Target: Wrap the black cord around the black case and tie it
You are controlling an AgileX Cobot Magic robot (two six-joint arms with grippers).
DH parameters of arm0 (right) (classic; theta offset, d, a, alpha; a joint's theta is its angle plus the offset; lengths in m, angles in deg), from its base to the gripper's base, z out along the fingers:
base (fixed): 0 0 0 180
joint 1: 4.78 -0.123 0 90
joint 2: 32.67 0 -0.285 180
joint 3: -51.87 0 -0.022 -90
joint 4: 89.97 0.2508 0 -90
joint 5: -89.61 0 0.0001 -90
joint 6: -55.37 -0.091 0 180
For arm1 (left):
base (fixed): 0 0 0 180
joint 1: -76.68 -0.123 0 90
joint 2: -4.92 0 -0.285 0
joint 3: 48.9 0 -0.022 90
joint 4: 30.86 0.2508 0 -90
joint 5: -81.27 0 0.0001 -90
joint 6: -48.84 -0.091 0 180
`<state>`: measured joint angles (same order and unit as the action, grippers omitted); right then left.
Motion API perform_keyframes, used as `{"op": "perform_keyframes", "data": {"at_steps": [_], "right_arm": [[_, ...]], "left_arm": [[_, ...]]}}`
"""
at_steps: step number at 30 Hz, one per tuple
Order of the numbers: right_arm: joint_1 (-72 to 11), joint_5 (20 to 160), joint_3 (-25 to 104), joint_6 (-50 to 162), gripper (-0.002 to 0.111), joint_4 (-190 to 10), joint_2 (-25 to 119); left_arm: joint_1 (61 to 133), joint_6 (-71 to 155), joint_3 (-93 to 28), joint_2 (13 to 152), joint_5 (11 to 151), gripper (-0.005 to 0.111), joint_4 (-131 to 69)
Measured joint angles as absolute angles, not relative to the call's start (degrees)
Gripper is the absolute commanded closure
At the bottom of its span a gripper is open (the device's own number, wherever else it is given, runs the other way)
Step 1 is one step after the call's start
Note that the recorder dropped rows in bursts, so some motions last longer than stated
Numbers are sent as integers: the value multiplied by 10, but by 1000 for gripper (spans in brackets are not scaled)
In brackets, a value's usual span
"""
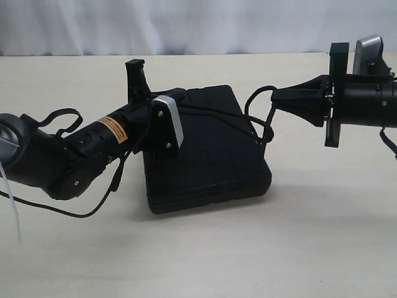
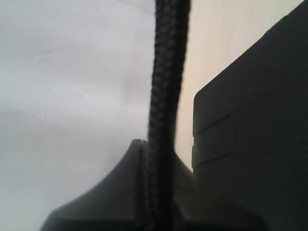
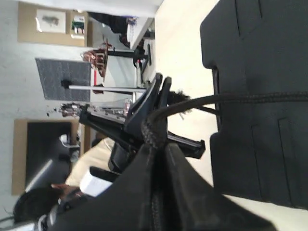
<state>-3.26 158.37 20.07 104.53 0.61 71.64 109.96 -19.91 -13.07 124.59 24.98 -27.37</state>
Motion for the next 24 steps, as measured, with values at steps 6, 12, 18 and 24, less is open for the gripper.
{"op": "perform_keyframes", "data": {"at_steps": [6, 12, 18, 24], "right_arm": [[-33, 1586, 201, 1062, 104, -45, 716], [-33, 1588, 201, 1075, 104, -94, 716], [-73, 1582, 201, 1089, 104, -111, 716], [-122, 1527, 201, 1098, 102, -115, 716]], "left_arm": [[1100, -194, -131, 1246, 253, 107, -275], [1100, -176, -131, 1246, 253, 107, -275], [1100, -164, -132, 1251, 255, 107, -254], [1100, -160, -132, 1284, 231, 107, -233]]}}
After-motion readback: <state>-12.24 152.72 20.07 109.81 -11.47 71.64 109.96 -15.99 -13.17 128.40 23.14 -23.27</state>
